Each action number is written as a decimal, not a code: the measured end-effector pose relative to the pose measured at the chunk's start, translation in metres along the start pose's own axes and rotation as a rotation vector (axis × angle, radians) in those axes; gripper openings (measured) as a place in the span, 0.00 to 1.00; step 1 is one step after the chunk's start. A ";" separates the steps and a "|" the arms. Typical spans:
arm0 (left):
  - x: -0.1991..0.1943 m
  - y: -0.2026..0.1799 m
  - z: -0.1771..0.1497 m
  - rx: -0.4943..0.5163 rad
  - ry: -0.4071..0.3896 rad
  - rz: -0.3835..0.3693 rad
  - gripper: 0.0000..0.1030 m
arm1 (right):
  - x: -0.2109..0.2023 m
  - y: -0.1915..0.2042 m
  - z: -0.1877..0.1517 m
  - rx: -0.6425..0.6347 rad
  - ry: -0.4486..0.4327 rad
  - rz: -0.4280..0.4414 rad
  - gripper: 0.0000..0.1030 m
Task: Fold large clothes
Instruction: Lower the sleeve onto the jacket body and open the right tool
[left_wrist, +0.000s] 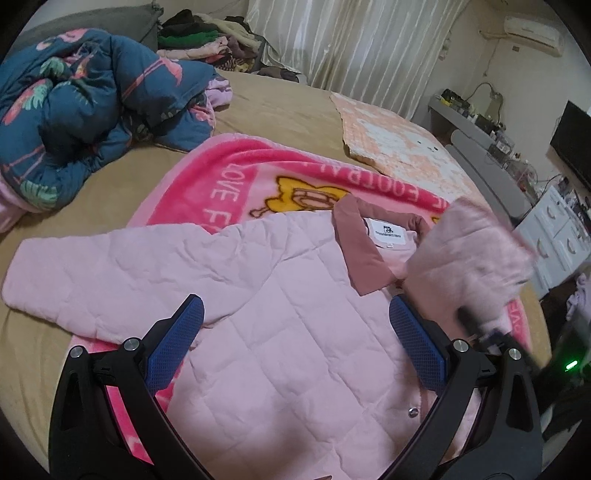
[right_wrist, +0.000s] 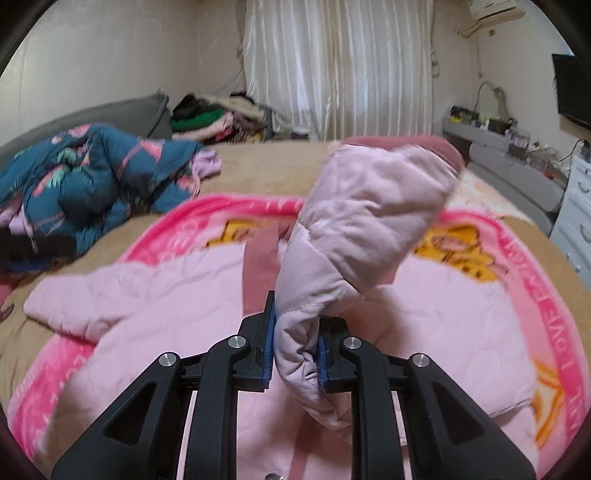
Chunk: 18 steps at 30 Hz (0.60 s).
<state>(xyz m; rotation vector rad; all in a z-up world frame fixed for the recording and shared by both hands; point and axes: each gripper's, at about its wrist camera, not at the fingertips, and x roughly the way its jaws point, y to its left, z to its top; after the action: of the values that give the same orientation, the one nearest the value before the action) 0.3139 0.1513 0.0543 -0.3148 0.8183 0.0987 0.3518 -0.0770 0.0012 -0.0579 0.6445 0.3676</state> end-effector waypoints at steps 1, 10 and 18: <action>0.001 0.000 -0.001 -0.006 0.004 -0.009 0.91 | 0.006 0.005 -0.006 -0.006 0.025 0.016 0.20; 0.001 0.005 -0.005 -0.067 0.020 -0.072 0.91 | 0.021 0.062 -0.042 -0.171 0.126 0.065 0.44; 0.015 0.015 -0.018 -0.108 0.100 -0.086 0.91 | -0.002 0.085 -0.061 -0.253 0.157 0.142 0.83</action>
<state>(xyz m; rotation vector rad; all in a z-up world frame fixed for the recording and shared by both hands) 0.3082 0.1597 0.0279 -0.4590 0.8992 0.0470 0.2849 -0.0082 -0.0412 -0.2862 0.7561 0.5847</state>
